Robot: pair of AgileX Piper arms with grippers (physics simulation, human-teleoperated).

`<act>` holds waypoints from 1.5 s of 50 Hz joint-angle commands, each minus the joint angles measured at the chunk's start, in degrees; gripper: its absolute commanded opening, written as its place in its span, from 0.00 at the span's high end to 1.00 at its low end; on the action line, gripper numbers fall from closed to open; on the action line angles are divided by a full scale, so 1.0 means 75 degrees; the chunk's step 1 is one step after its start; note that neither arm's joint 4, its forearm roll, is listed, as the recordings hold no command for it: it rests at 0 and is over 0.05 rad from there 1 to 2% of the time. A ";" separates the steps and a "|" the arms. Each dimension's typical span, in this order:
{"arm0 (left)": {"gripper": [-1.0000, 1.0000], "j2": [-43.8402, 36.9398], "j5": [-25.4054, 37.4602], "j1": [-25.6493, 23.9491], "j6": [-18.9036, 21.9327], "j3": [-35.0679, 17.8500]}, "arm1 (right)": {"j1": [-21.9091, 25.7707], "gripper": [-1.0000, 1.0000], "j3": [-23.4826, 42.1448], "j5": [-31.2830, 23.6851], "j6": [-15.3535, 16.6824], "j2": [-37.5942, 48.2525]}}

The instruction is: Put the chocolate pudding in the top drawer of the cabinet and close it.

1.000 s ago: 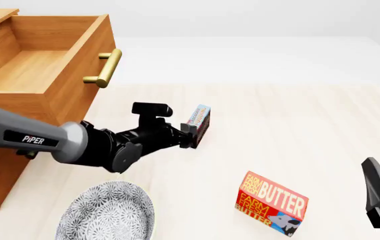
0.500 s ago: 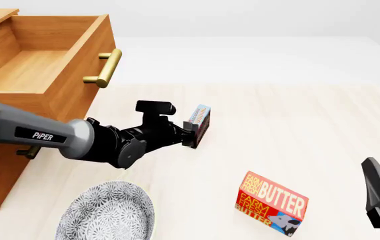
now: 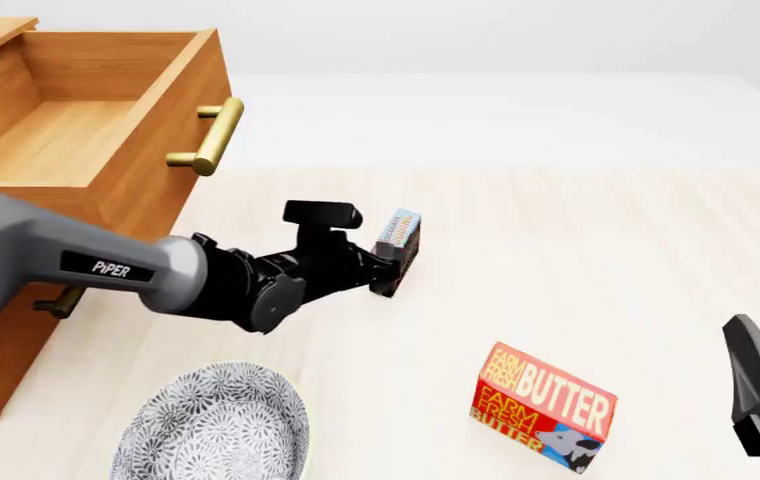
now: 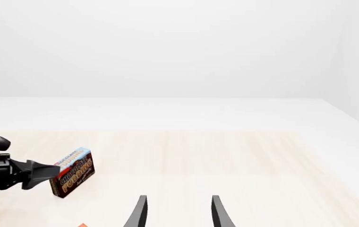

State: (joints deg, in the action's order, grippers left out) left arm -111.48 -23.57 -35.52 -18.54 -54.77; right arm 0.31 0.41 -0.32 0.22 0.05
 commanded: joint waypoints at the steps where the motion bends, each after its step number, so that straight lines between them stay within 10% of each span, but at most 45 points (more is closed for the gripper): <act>1: 0.00 -0.0163 0.0003 -0.0015 -0.0073 -0.0162 | 0.0000 0.00 -0.0002 0.0002 -0.0001 0.0000; 75: 0.00 -0.0843 -0.0331 -0.0122 -0.0427 -0.0440 | 0.0002 0.00 -0.0015 0.0014 0.0002 -0.0001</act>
State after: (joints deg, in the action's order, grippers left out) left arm -117.57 -26.03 -36.12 -21.74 -57.84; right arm 0.32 0.30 -0.22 0.22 0.04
